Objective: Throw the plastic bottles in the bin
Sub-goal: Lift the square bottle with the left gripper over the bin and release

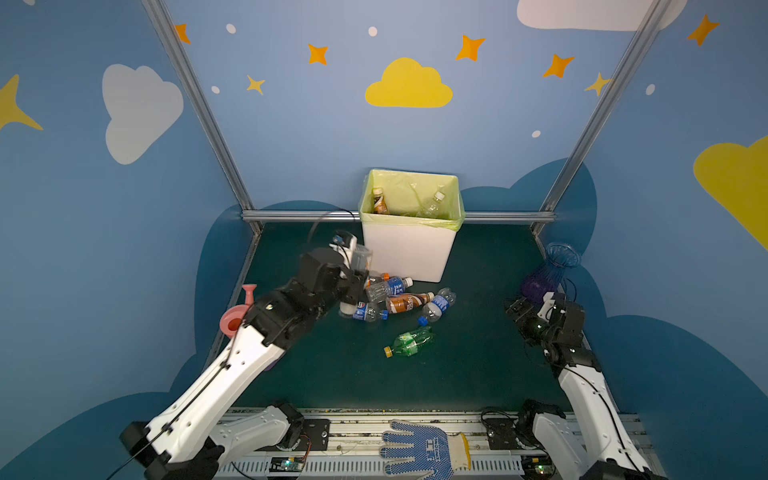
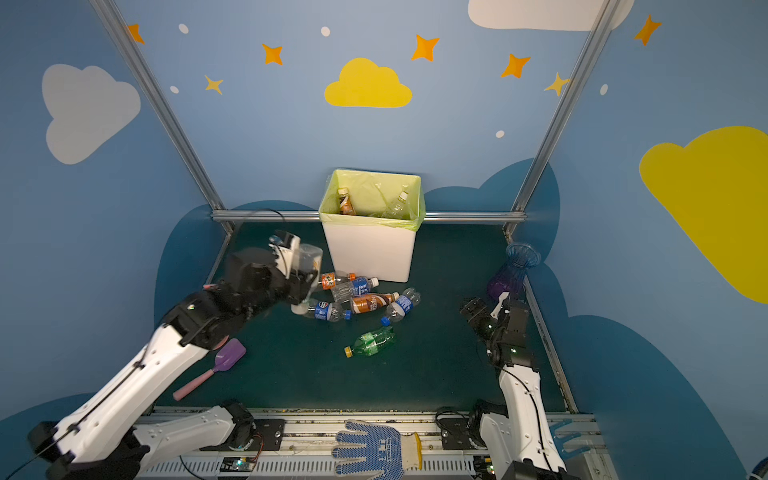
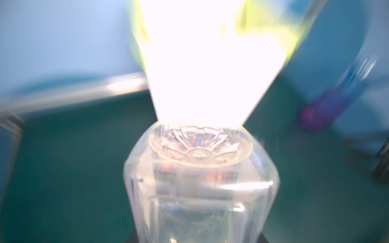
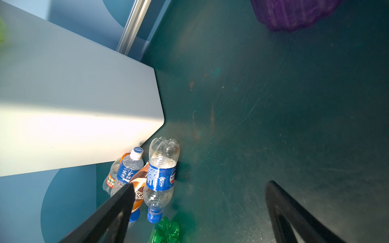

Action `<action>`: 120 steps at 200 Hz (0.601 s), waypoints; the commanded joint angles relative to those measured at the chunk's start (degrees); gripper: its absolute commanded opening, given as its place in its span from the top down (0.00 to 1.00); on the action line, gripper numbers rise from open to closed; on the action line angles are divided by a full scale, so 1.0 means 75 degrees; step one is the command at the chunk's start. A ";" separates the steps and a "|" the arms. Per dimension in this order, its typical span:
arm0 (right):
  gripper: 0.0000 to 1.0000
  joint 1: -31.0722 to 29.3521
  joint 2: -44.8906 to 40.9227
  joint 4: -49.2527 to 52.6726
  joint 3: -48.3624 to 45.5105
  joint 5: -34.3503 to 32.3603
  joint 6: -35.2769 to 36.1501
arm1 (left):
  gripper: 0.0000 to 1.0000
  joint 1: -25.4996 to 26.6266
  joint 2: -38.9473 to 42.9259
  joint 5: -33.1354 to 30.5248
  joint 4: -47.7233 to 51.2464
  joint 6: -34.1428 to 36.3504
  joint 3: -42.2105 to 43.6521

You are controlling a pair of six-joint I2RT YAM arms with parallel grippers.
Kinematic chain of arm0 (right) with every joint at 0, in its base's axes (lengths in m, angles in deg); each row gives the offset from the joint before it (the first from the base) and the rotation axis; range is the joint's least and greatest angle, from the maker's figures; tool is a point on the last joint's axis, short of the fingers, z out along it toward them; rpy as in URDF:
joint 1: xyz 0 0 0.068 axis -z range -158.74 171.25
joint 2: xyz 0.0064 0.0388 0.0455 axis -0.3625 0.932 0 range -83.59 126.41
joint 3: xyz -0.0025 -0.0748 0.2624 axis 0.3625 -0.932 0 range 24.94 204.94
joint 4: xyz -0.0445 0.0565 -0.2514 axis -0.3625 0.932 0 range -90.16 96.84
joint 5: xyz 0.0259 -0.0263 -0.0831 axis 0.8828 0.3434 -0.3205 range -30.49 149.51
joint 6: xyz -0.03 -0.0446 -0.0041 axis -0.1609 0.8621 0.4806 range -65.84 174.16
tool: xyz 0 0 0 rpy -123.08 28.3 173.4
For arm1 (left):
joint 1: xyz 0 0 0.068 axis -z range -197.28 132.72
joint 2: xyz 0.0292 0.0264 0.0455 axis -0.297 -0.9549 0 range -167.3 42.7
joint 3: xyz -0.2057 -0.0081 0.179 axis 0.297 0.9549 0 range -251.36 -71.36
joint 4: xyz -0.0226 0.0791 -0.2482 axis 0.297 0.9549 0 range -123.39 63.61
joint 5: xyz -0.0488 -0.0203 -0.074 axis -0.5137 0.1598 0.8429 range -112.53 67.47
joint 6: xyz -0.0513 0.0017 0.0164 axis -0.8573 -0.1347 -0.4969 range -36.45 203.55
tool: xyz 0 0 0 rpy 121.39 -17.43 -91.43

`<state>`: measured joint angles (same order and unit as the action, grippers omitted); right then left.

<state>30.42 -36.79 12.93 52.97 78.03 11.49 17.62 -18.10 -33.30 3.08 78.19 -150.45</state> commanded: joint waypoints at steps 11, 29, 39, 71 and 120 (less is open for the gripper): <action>0.05 0.0067 -0.0361 0.0008 0.0144 0.0085 -0.0035 | 0.53 -0.1003 0.0414 0.0366 -0.1878 0.0260 -0.0879; 0.05 0.0088 -0.0485 0.0028 0.0152 0.0113 -0.0066 | 0.52 -0.1148 0.0383 0.0386 -0.3729 0.0202 -0.0698; 0.05 0.0101 -0.0506 0.0118 0.0204 0.0179 -0.0053 | 0.51 -0.1149 0.0081 0.0461 -0.4260 0.0156 -0.0884; 0.05 0.0102 -0.0625 0.0187 0.0221 0.0471 -0.0147 | 0.47 -0.1151 -0.2109 0.1183 -0.4540 -0.0322 -0.2236; 0.05 0.0090 -0.0684 0.0412 0.0379 0.0847 -0.0110 | 0.30 -0.1185 -0.7545 0.2241 0.0697 -0.1419 -0.9549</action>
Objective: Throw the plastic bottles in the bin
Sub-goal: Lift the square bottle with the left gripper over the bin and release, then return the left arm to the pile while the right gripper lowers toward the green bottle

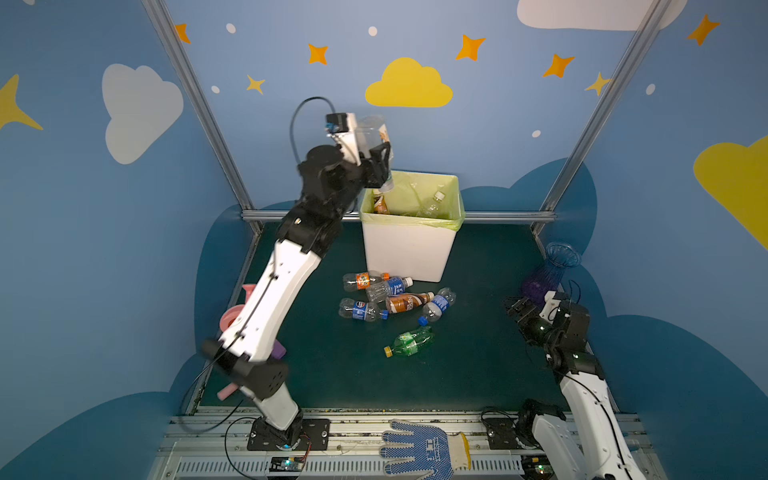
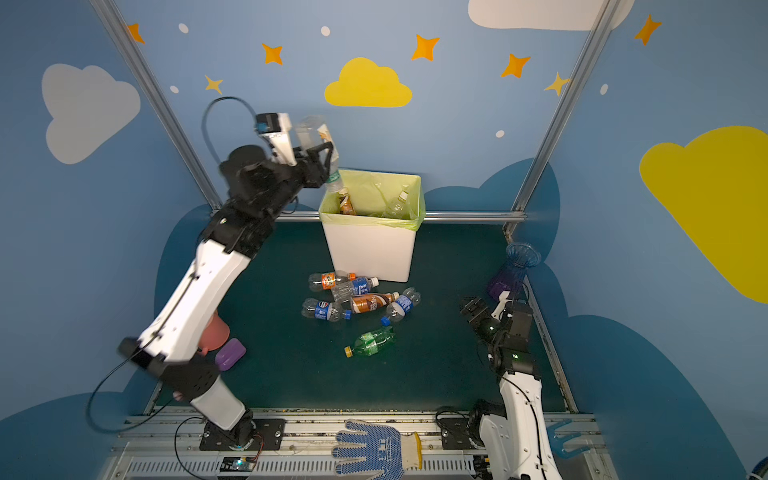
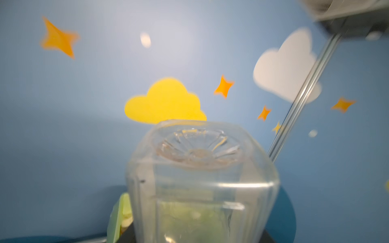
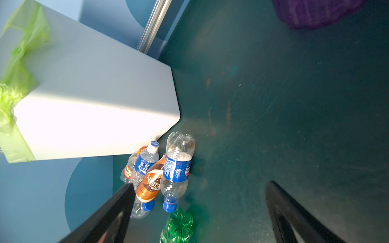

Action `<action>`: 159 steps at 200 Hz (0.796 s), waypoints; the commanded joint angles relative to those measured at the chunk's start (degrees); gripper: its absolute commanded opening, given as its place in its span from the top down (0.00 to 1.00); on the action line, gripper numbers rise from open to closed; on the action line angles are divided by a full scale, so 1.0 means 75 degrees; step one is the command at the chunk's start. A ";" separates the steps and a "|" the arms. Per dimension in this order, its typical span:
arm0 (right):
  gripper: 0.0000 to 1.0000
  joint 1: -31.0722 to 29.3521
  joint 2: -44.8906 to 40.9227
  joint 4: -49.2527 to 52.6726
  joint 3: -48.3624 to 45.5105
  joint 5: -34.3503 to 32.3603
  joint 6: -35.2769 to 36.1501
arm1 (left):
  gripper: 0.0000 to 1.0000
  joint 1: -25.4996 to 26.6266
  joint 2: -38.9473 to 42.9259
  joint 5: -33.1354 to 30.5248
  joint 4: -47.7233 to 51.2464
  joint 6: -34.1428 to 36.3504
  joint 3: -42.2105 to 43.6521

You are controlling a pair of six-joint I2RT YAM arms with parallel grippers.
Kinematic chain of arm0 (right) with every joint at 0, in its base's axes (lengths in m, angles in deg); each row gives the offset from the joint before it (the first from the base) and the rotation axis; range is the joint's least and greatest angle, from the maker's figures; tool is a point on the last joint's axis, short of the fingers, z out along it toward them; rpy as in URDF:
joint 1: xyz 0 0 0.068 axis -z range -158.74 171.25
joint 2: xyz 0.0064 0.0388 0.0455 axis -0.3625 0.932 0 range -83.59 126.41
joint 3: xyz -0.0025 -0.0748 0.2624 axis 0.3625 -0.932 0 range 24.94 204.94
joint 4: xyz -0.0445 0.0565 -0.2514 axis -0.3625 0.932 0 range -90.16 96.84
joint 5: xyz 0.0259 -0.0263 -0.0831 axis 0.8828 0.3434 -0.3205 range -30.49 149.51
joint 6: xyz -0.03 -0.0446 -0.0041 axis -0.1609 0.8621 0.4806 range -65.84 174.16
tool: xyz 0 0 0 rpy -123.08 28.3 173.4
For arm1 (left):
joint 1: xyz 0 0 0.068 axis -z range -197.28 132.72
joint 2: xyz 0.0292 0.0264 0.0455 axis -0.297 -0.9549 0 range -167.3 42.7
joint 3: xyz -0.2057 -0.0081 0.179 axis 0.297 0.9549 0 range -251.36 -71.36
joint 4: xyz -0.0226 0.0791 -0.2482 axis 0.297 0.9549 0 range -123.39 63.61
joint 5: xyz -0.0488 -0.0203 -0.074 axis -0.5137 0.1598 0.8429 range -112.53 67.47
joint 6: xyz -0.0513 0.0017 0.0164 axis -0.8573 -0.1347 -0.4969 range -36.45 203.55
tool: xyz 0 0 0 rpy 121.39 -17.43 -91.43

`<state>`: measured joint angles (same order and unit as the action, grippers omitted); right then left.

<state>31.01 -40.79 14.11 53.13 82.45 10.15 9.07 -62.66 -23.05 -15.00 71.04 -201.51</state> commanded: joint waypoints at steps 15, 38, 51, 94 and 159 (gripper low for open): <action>0.05 0.0024 -0.0346 0.0450 0.0381 0.0074 0.0126 | 0.21 -0.0027 -0.2212 0.1281 0.3686 -0.0462 -0.4640; 0.05 0.0026 -0.0638 0.0541 0.0260 -0.0069 0.0014 | 0.04 0.0078 -0.1998 0.1500 0.3762 -0.0078 -0.5578; 0.05 0.0013 -0.0669 0.0610 0.0193 -0.0027 -0.0177 | 0.00 0.0192 -0.1370 0.1474 0.3693 0.0217 -0.4879; 0.05 -0.0519 -0.0680 0.0800 0.0024 -0.0137 -0.0838 | 0.00 0.0420 0.2904 0.0848 -0.0993 0.0554 0.3312; 0.03 -0.3840 -0.0563 0.0301 -0.0401 -0.2344 -0.2693 | 0.00 0.0319 0.6459 -0.0758 -0.2087 0.0026 0.9147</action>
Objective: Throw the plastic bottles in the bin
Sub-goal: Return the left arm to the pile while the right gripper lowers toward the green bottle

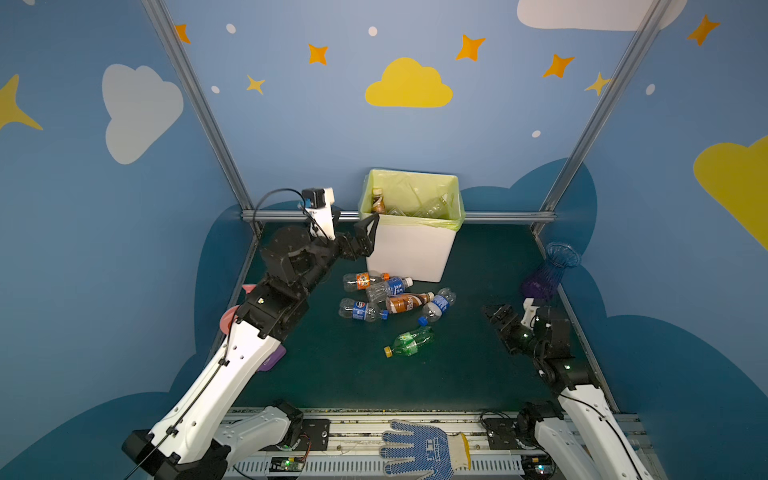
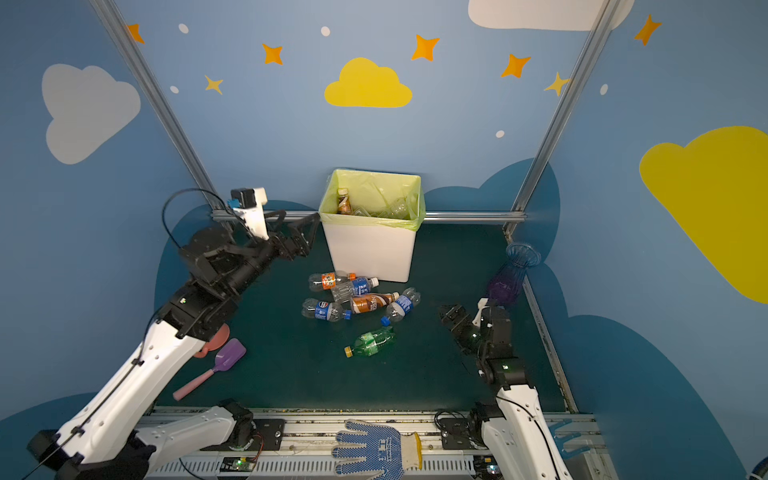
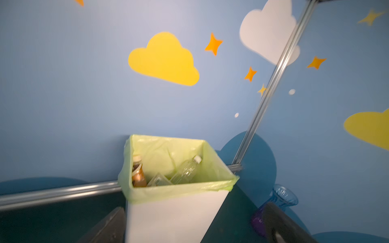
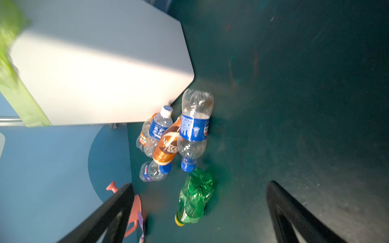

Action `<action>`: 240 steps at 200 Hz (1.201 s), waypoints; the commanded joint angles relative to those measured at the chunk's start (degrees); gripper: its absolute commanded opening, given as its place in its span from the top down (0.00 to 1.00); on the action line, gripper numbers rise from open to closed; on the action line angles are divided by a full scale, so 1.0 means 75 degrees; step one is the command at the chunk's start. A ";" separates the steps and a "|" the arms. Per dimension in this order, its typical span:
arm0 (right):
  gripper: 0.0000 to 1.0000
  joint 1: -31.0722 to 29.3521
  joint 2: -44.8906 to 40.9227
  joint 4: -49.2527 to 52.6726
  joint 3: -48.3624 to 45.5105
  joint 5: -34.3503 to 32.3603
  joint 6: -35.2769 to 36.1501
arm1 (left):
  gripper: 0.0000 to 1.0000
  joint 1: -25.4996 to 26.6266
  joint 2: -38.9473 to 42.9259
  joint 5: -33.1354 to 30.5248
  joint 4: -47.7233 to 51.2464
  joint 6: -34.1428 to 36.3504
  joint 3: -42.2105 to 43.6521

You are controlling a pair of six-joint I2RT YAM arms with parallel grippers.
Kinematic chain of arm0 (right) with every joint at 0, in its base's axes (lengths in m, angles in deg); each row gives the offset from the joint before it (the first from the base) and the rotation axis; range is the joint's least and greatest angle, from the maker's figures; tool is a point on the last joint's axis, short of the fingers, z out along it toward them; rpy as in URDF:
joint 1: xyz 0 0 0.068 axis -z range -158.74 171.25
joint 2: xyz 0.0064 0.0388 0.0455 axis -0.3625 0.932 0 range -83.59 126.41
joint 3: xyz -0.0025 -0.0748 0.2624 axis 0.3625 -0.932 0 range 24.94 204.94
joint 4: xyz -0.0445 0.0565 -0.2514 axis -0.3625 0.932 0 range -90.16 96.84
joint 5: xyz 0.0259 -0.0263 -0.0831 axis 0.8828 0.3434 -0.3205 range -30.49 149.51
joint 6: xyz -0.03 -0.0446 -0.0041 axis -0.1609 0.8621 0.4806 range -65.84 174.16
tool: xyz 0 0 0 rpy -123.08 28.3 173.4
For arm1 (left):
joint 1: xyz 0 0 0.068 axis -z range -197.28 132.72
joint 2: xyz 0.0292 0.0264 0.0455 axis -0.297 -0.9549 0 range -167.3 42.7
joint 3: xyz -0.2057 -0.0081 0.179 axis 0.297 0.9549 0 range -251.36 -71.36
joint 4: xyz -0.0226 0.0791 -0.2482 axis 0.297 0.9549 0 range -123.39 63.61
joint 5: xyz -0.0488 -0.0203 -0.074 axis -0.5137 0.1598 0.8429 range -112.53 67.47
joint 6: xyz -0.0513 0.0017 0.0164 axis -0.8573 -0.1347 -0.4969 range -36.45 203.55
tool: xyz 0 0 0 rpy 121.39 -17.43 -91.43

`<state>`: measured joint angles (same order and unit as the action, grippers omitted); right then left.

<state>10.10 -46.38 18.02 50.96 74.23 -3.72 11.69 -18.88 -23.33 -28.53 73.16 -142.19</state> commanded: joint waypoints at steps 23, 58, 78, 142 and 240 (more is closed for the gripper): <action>0.03 -0.2522 0.0889 -0.0875 -0.0216 -0.2075 -0.1386 | 0.00 -0.0106 0.1378 -0.1103 -0.0012 -0.0700 0.2569; 0.02 -0.4460 0.2590 -0.1266 0.0276 -0.3334 -0.2231 | 0.00 -0.0189 0.2104 -0.1323 0.0258 -0.1451 0.4116; 0.02 -0.5025 0.3507 -0.1333 0.0757 -0.3473 -0.2541 | 0.00 -0.0206 0.2388 -0.1268 0.0367 -0.1779 0.4754; 0.02 -0.5716 0.5378 -0.1207 0.1986 -0.3576 -0.3146 | 0.00 -0.0218 0.3299 -0.1240 0.0848 -0.2287 0.5933; 0.02 -0.5768 0.7715 0.1451 0.4508 -0.2861 -0.3754 | 0.00 -0.0241 0.3722 -0.1393 0.1073 -0.2377 0.6384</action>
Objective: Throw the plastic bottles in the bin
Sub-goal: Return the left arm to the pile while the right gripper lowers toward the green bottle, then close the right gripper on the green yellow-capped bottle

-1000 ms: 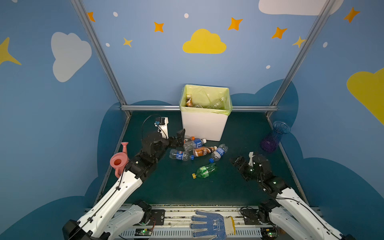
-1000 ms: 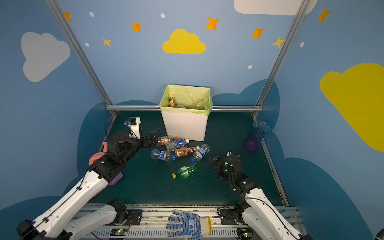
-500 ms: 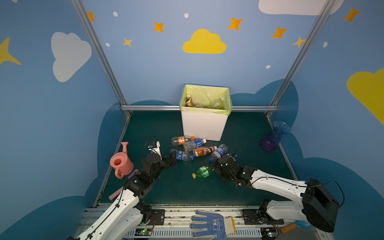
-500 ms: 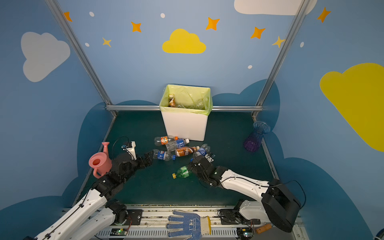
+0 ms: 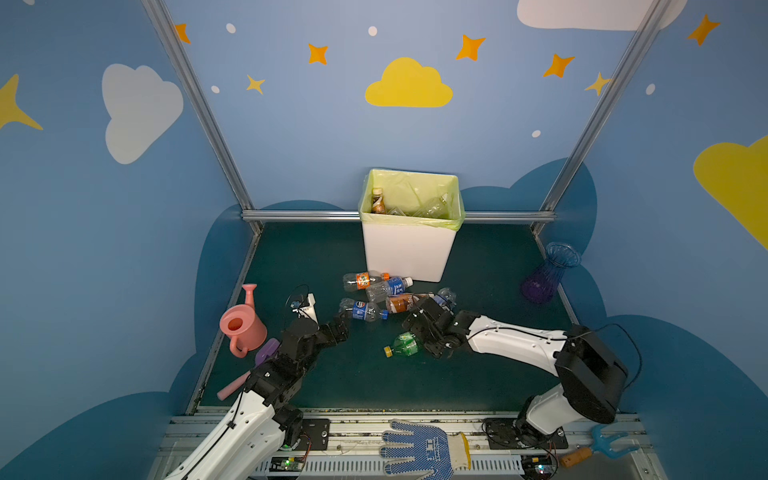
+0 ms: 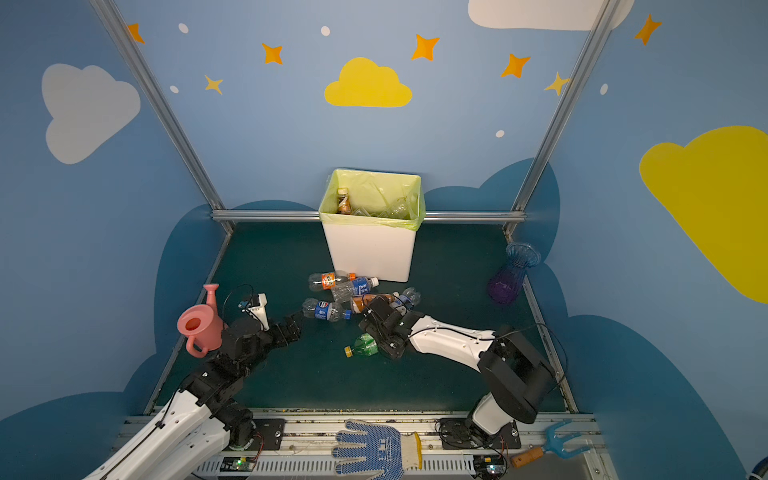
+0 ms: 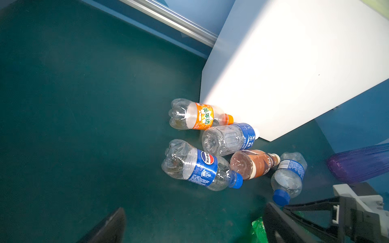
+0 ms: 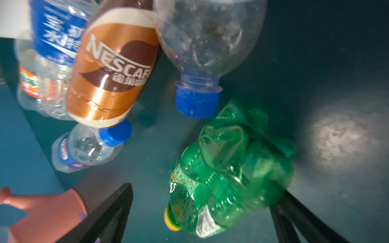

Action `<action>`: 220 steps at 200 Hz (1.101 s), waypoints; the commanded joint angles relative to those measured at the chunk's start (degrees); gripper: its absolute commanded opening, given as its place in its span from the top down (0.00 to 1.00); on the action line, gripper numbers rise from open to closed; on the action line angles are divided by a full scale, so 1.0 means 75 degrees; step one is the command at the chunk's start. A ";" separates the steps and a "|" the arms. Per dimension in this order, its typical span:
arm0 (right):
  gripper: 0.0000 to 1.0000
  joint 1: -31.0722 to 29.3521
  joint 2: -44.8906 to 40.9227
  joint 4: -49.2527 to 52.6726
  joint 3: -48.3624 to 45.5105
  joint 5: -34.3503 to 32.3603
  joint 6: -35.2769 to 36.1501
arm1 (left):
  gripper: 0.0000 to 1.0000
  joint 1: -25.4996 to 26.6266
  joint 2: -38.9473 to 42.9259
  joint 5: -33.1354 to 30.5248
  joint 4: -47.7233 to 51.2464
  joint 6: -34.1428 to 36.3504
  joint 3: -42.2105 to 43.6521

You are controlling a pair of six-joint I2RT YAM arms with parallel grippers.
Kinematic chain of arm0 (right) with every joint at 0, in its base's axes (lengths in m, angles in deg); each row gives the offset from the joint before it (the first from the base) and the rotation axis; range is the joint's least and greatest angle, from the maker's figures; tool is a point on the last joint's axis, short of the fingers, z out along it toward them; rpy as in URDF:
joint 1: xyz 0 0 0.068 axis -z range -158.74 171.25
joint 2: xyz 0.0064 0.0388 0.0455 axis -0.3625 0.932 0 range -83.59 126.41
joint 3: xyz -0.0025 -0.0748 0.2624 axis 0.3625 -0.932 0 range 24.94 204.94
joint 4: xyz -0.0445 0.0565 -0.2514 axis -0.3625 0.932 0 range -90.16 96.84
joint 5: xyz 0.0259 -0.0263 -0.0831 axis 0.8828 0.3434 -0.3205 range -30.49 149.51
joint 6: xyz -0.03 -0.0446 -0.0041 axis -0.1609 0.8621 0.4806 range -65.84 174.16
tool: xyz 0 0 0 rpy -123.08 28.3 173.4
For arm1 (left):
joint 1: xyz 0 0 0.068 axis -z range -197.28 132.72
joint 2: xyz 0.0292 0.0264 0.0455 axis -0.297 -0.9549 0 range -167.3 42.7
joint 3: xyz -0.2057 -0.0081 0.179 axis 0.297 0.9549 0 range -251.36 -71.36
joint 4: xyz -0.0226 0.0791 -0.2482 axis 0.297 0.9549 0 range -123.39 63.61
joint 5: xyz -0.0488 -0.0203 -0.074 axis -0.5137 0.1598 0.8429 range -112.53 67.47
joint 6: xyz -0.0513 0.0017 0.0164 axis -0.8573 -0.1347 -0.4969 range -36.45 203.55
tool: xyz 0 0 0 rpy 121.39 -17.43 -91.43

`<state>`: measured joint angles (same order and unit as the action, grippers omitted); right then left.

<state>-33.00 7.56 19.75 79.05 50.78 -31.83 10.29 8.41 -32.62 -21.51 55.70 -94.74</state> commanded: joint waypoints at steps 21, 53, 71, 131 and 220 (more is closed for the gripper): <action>0.02 0.0043 0.1168 0.2350 0.1616 0.0340 -0.0058 | 0.00 -0.0055 0.0146 -0.0132 0.0107 -0.0080 0.0136; 0.02 0.0080 0.1640 0.2433 0.1854 0.0285 -0.0153 | 0.00 -0.0078 0.0324 -0.0229 0.0228 -0.0009 0.0205; 0.02 0.0120 0.1919 0.2536 0.1899 0.0316 0.0002 | 0.00 -0.0074 0.0450 -0.0261 0.0242 0.0005 0.0243; 0.17 0.0221 0.1908 0.2549 0.1336 0.0368 0.0923 | 0.00 -0.0096 0.0494 -0.0231 0.0173 0.0000 0.0293; 0.43 0.0434 0.1144 0.2524 0.0329 0.0467 0.2800 | 0.00 -0.0126 0.0469 -0.0187 0.0186 -0.0053 0.0269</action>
<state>-30.21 15.91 34.06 84.73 55.11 -15.64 9.70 11.89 -33.65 -20.31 55.41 -93.19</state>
